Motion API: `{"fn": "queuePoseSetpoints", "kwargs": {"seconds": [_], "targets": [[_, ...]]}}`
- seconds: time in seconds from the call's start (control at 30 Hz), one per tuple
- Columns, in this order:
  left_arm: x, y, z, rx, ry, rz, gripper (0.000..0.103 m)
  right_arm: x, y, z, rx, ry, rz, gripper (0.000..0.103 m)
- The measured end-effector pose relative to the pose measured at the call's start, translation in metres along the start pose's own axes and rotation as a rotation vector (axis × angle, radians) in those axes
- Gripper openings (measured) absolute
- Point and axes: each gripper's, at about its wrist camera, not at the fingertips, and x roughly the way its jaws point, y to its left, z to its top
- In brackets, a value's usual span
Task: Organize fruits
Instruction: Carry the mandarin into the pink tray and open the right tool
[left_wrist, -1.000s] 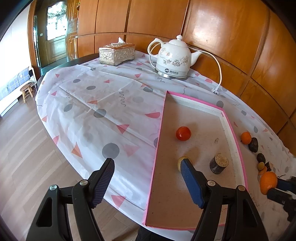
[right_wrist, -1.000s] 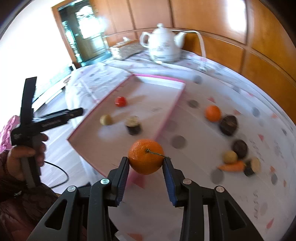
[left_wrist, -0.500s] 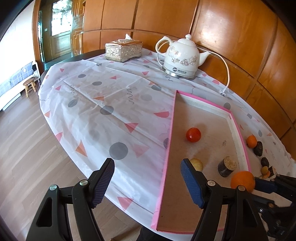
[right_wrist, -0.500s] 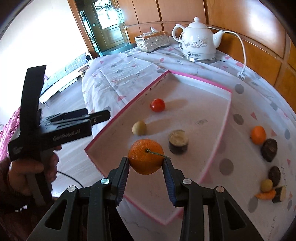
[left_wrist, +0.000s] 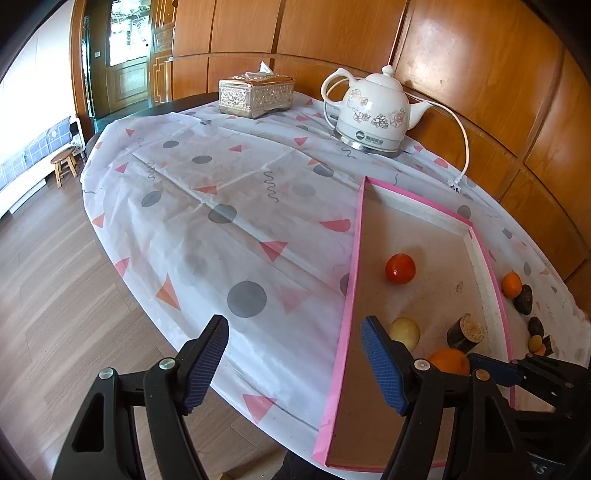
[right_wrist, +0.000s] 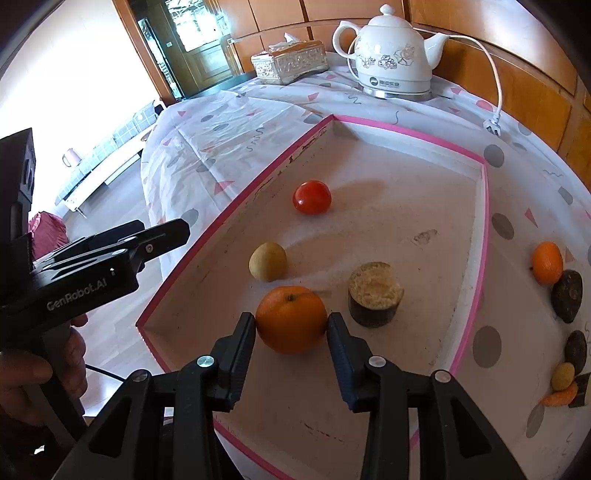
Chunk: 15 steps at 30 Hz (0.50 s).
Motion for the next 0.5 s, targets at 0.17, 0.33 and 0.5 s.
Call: {"fn": "queuePoseSetpoints", "kwargs": {"seconds": [0.17, 0.33, 0.5], "targets": [[-0.002, -0.001, 0.0, 0.005, -0.007, 0.001, 0.074, -0.016, -0.002, -0.006, 0.012, -0.033, 0.008, 0.044], [-0.006, -0.005, 0.0, 0.019, -0.02, -0.005, 0.074, -0.03, -0.007, -0.01, 0.03, -0.062, -0.007, 0.044], [-0.012, -0.01, 0.0, 0.042, -0.034, -0.019, 0.074, -0.041, -0.005, -0.016, 0.021, -0.084, -0.042, 0.044]]}}
